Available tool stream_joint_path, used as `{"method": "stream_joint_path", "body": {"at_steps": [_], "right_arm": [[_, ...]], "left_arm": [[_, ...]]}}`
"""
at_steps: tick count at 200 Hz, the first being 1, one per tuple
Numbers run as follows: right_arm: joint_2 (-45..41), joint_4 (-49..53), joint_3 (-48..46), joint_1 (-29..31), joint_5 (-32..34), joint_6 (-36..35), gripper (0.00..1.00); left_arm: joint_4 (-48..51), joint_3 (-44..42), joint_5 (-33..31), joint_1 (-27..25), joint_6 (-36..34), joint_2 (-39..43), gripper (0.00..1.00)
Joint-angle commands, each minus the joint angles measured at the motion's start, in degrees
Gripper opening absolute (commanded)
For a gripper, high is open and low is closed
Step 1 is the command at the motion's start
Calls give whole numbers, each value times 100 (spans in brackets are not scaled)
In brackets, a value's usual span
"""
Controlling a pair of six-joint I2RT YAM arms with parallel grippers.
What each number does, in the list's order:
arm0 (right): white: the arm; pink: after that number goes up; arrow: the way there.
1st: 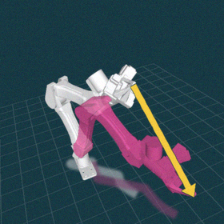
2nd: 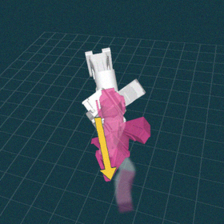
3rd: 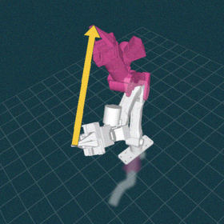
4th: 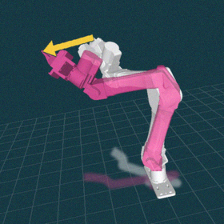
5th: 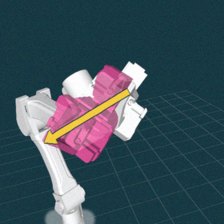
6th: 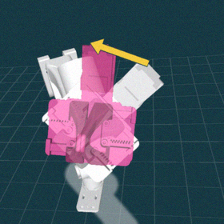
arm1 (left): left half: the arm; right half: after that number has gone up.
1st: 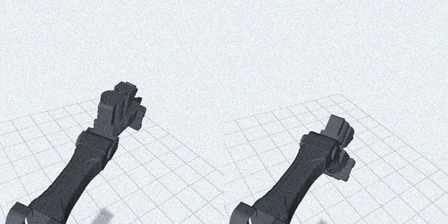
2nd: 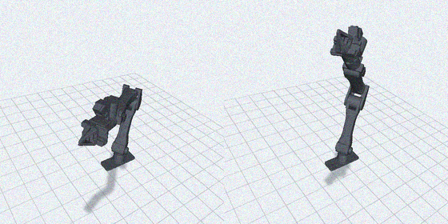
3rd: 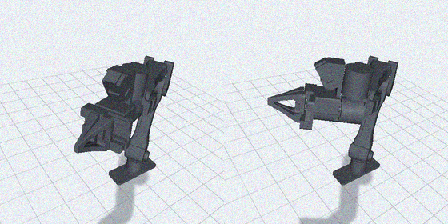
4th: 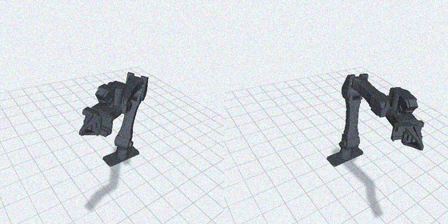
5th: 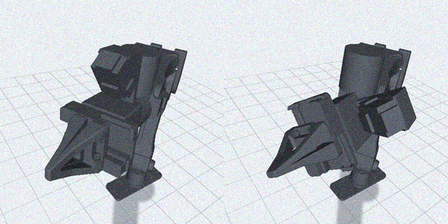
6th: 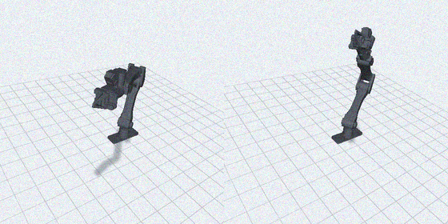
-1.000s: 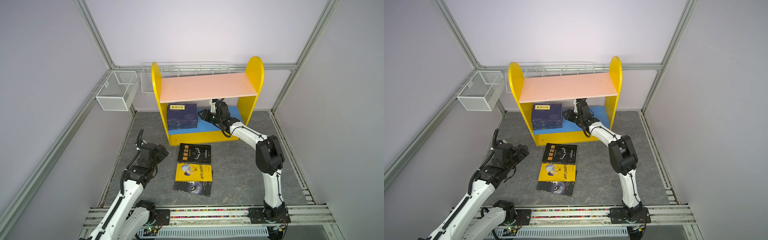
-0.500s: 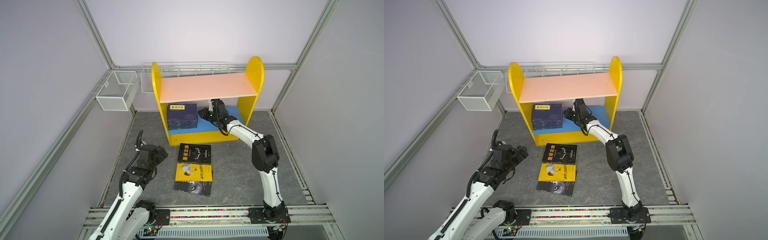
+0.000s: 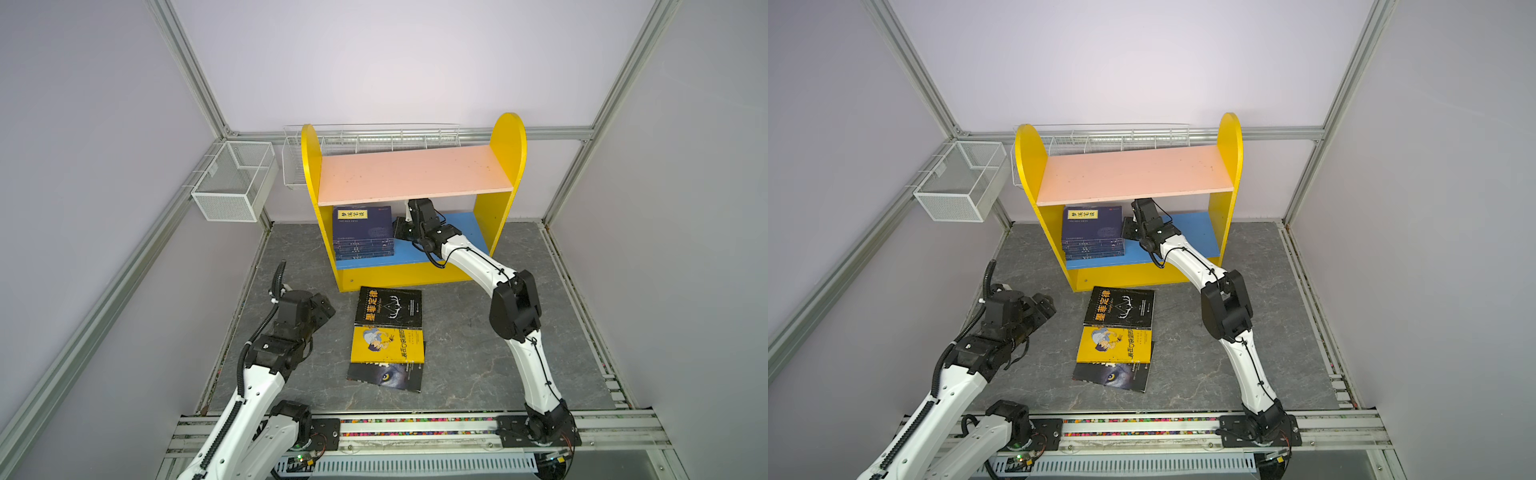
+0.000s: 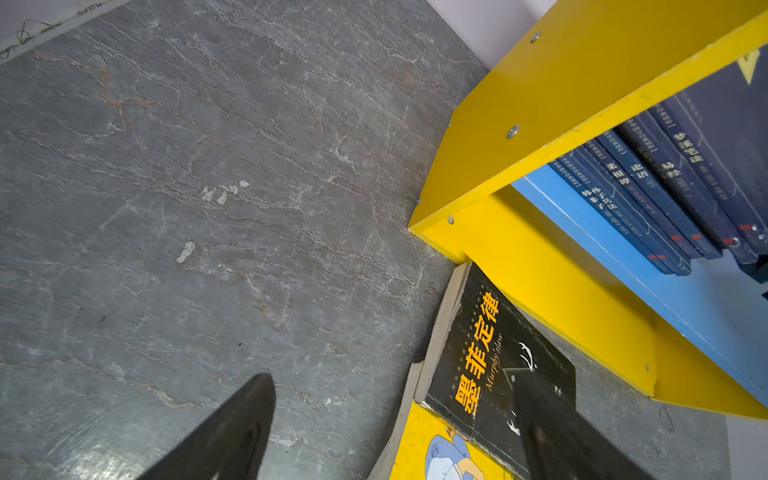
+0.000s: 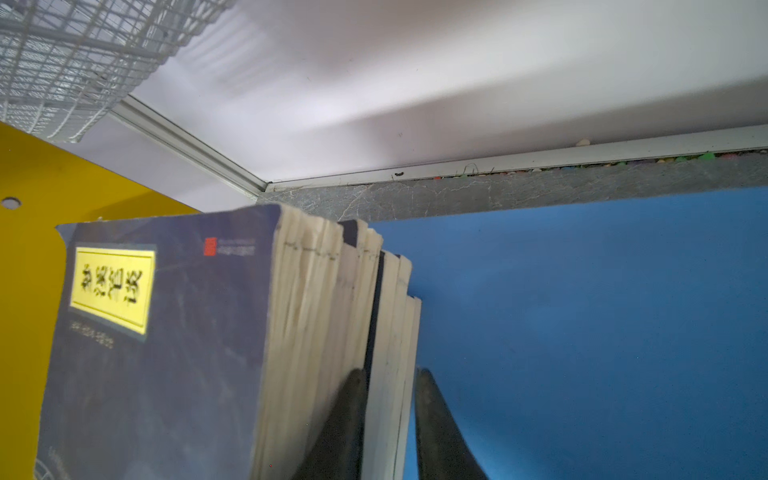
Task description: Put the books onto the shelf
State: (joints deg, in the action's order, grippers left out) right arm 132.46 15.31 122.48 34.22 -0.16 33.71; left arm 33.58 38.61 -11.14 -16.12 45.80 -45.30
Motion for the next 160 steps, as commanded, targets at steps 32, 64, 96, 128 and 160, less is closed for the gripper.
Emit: {"method": "stream_joint_path", "body": {"at_steps": [32, 64, 96, 128, 160], "right_arm": [[-690, -721, -981, 283, 171, -300, 44], [-1611, -1510, -2205, 147, 746, -310, 50], [-2215, -1553, -2811, 141, 694, -612, 53], [-2392, -1289, -2952, 143, 297, -889, 53], [-2581, -1014, -3061, 277, 135, -1287, 53]], "left_arm": [[131, 61, -150, 38, -40, 34, 90], [115, 93, -181, 31, -114, 12, 90], [63, 94, -192, 31, -141, -66, 90], [-39, 54, -184, 34, -116, -148, 90], [-115, 19, -155, 32, -46, -191, 90]]}}
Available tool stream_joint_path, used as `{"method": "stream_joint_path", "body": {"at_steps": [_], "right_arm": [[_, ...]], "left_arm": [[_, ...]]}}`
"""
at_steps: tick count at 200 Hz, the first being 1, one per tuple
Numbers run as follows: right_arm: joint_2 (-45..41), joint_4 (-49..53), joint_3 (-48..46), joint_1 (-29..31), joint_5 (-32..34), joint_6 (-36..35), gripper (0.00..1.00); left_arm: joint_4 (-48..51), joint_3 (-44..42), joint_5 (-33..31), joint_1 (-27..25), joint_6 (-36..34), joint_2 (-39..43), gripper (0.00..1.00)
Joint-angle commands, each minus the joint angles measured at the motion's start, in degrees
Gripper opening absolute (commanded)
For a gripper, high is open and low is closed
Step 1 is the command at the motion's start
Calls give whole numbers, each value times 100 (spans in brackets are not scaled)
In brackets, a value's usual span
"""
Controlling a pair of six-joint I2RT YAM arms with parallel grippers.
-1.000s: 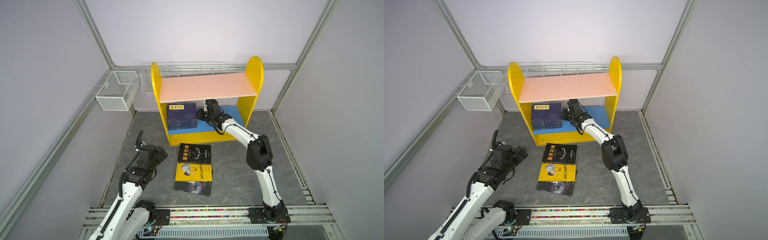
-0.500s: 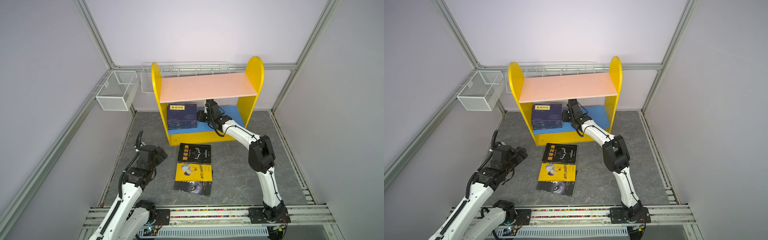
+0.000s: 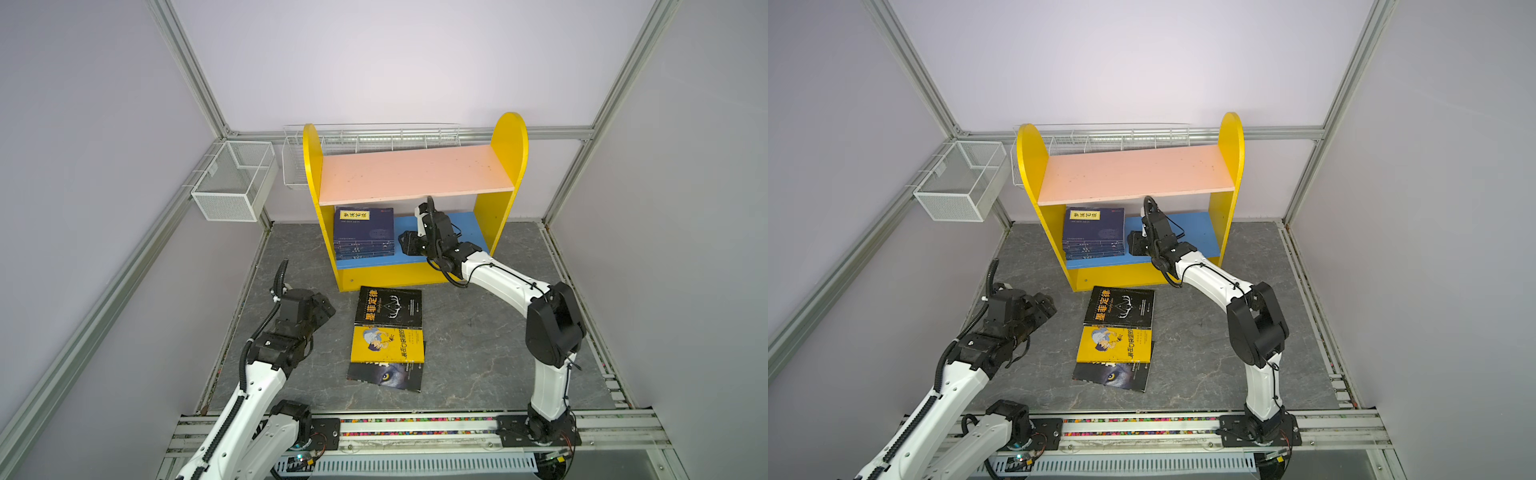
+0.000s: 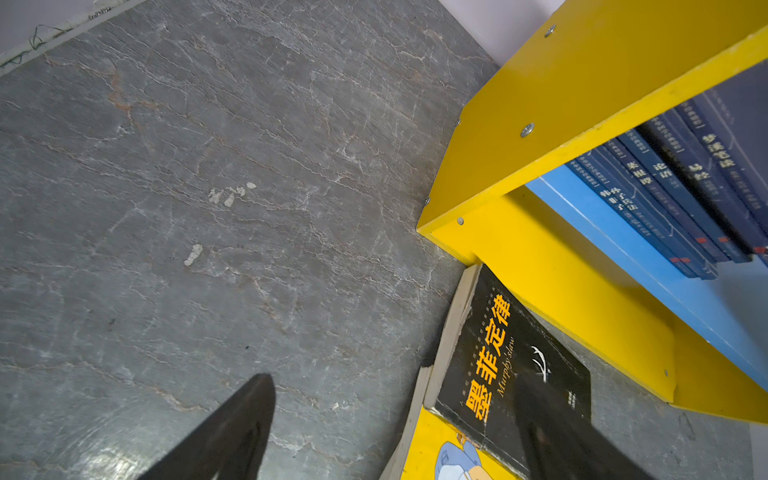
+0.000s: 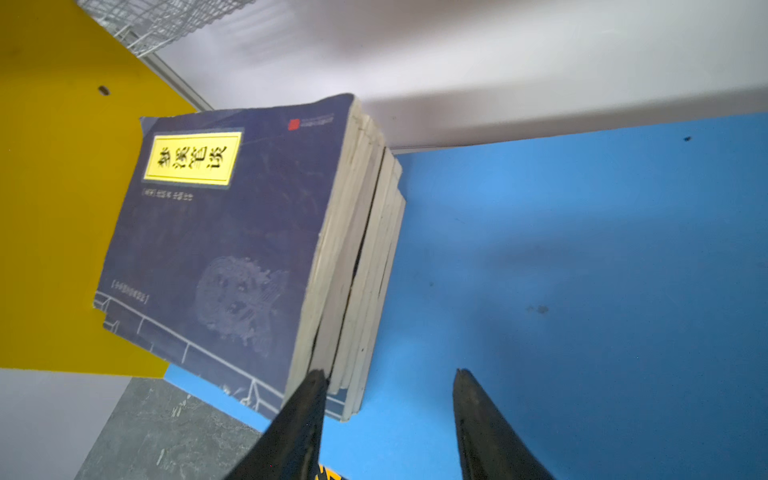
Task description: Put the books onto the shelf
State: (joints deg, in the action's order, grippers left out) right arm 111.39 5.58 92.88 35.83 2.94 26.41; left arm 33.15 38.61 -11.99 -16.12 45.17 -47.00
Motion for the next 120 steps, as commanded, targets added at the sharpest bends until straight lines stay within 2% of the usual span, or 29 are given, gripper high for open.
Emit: {"method": "stream_joint_path", "body": {"at_steps": [1, 25, 42, 70, 100, 120], "right_arm": [[-485, -50, -125, 129, -169, -584, 53], [-820, 19, -416, 387, 92, -1120, 54], [-840, 253, -375, 519, 102, -1414, 58], [-584, 651, -38, 905, 316, -2464, 60], [-117, 996, 641, 1430, 980, -3666, 72], [253, 1208, 1208, 1553, 1222, -4198, 79]], "left_arm": [[-71, 17, -64, 31, 18, -24, 90], [-80, -9, -41, 33, 49, -12, 90], [-89, -13, -42, 36, 53, -30, 90], [-108, -25, -57, 31, 88, -69, 90], [-49, -52, -193, 37, 160, 71, 90], [-10, -55, -228, 32, 160, 132, 90]]}}
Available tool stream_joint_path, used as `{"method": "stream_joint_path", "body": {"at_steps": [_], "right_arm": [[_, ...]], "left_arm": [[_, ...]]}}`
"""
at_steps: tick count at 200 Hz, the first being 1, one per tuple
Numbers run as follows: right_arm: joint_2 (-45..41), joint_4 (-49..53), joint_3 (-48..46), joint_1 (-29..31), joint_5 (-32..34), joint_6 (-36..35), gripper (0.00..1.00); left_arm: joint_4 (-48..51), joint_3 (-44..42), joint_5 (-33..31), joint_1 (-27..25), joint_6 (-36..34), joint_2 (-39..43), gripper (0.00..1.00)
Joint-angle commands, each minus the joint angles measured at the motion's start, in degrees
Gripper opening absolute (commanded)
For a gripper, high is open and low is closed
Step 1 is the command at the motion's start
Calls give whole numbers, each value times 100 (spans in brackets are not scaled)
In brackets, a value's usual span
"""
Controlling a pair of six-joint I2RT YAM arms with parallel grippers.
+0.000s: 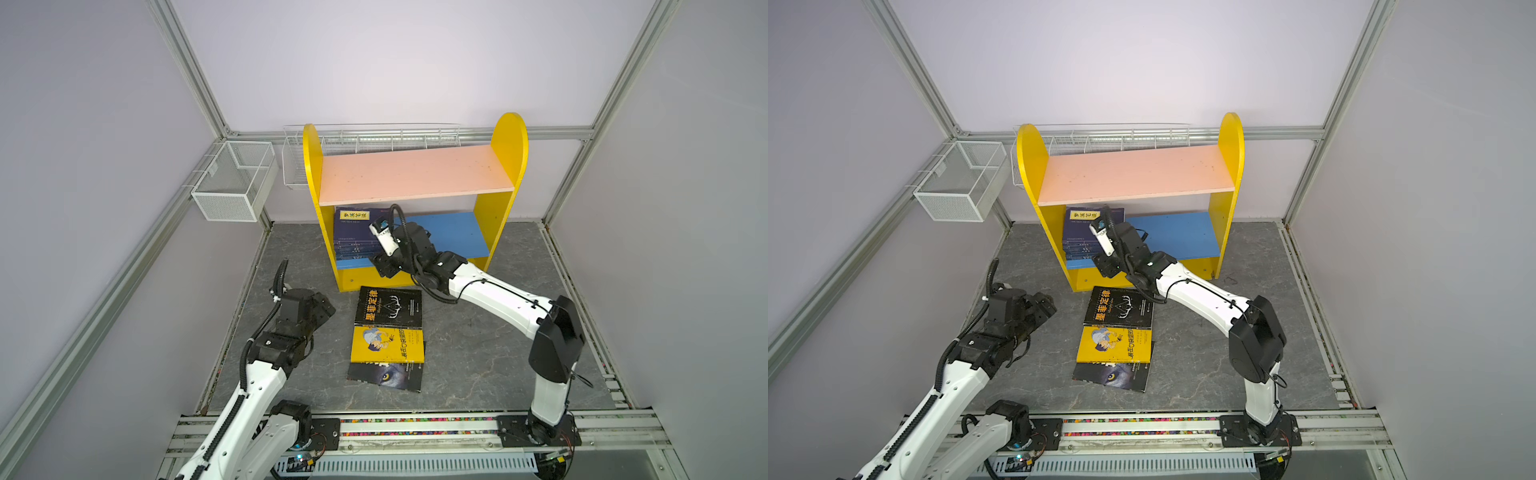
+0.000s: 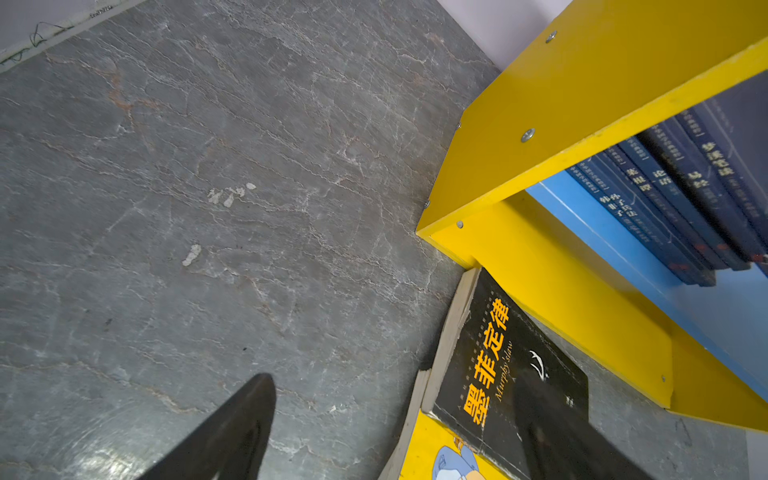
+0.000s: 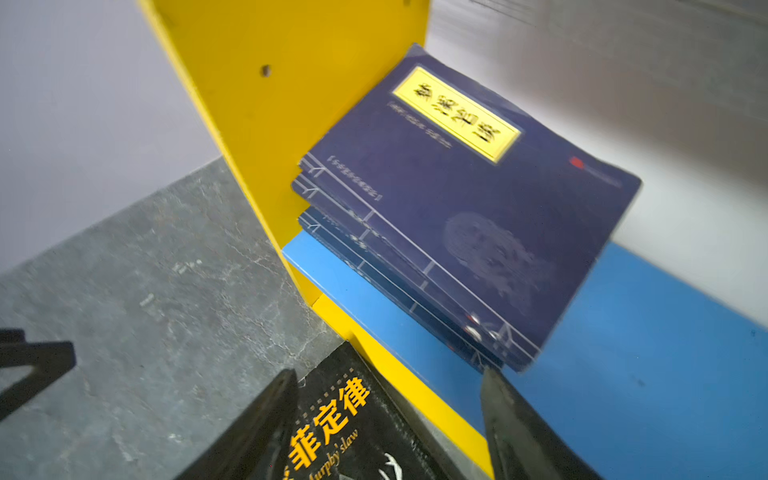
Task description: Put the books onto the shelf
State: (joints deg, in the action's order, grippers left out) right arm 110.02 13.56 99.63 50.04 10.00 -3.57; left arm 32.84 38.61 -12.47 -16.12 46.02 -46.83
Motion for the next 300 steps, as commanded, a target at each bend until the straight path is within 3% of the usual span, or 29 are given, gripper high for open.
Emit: {"method": "stream_joint_path", "body": {"at_steps": [1, 43, 105, 266, 300], "right_arm": [[408, 424, 567, 135, 510, -1225, 79], [1172, 872, 1632, 98, 525, -1934, 84], [2041, 1173, 2814, -9, 692, -2192, 85], [2277, 1043, 3198, -247, 566, -1726, 84], [1688, 871, 2625, -270, 383, -1256, 83]], "left_arm": [[21, -55, -178, 35, 74, 118, 90], [91, -55, -116, 38, 86, 124, 90], [187, -55, -191, 35, 82, 242, 90], [147, -64, -154, 33, 46, 158, 90], [-94, -69, 86, 32, -400, 16, 91]]}}
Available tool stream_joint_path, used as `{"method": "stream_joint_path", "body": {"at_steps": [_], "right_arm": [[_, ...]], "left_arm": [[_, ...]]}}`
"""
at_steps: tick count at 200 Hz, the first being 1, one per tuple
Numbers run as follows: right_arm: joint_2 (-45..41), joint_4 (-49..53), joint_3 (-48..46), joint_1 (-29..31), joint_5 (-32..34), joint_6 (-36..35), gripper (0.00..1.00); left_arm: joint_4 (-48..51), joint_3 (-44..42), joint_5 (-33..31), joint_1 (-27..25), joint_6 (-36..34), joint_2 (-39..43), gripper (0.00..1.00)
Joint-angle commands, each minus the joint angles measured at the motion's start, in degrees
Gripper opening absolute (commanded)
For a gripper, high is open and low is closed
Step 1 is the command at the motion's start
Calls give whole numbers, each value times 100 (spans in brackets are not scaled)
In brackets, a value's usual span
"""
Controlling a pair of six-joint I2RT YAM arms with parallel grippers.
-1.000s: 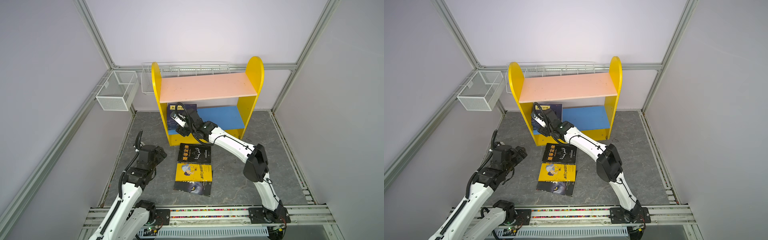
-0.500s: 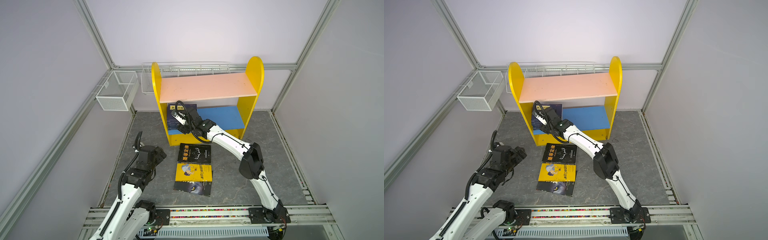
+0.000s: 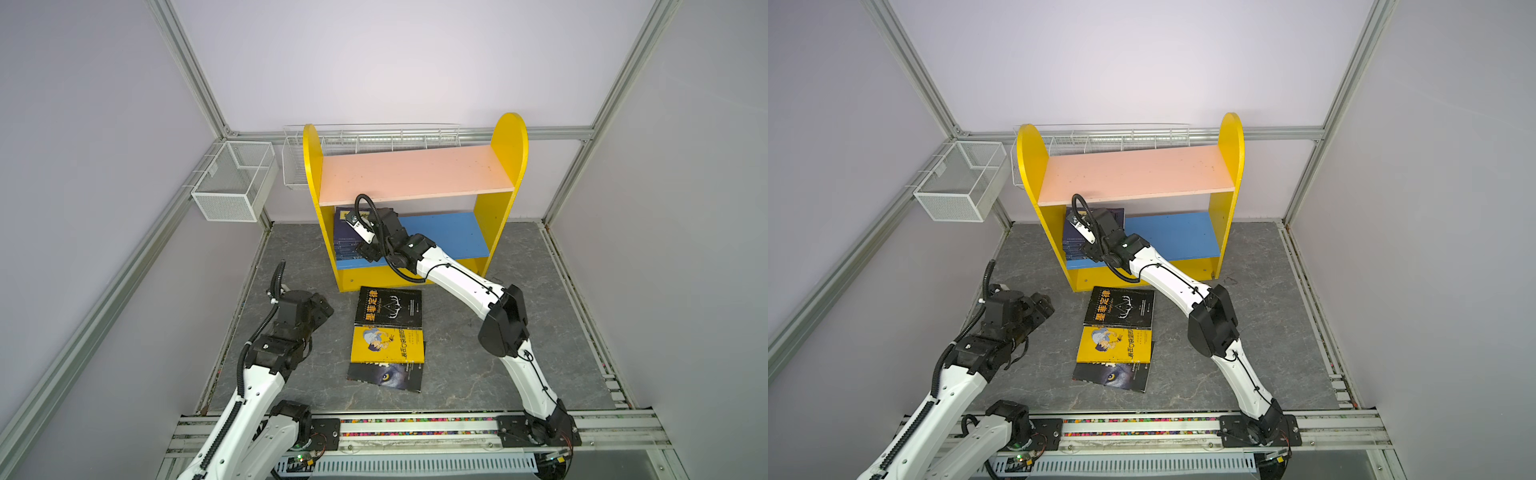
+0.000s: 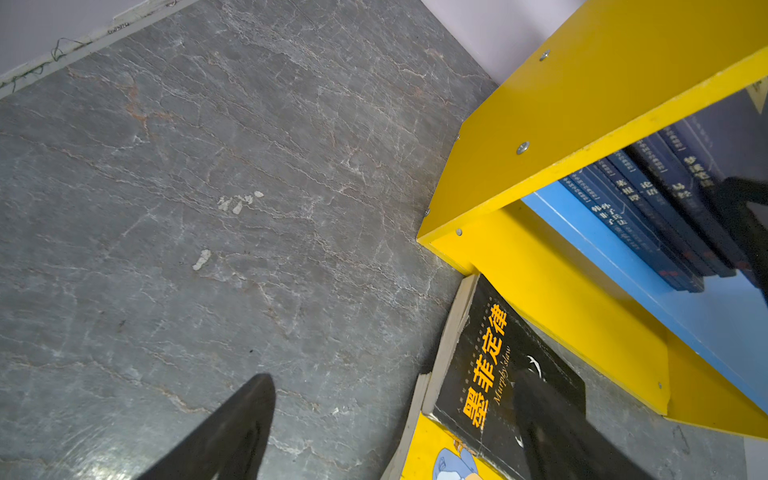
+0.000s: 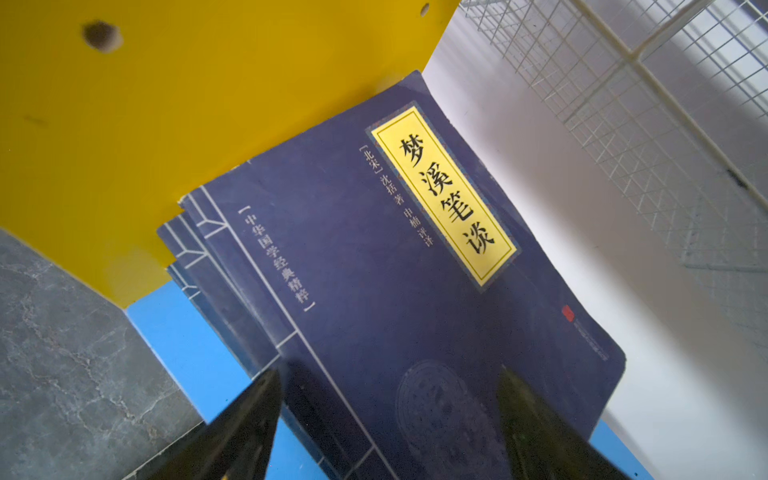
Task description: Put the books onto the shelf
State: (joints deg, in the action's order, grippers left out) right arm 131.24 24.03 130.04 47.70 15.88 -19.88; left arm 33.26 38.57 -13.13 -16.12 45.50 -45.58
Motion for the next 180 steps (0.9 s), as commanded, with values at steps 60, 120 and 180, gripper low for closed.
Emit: {"method": "stream_joint_path", "body": {"at_steps": [60, 120, 180], "right_arm": [[-3027, -650, -3685, 68, -453, 1900, 83], [-4030, -260, -5999, 57, -2066, 3400, 82], [-3447, -294, -6510, -471, -3070, 3733, 82]], "left_arm": [[-703, -250, 797, 11, -1290, -626, 91], [-1403, -312, 1431, -141, -1276, -1745, 89], [-2099, -286, 1319, -806, -1221, -2820, 87]]}}
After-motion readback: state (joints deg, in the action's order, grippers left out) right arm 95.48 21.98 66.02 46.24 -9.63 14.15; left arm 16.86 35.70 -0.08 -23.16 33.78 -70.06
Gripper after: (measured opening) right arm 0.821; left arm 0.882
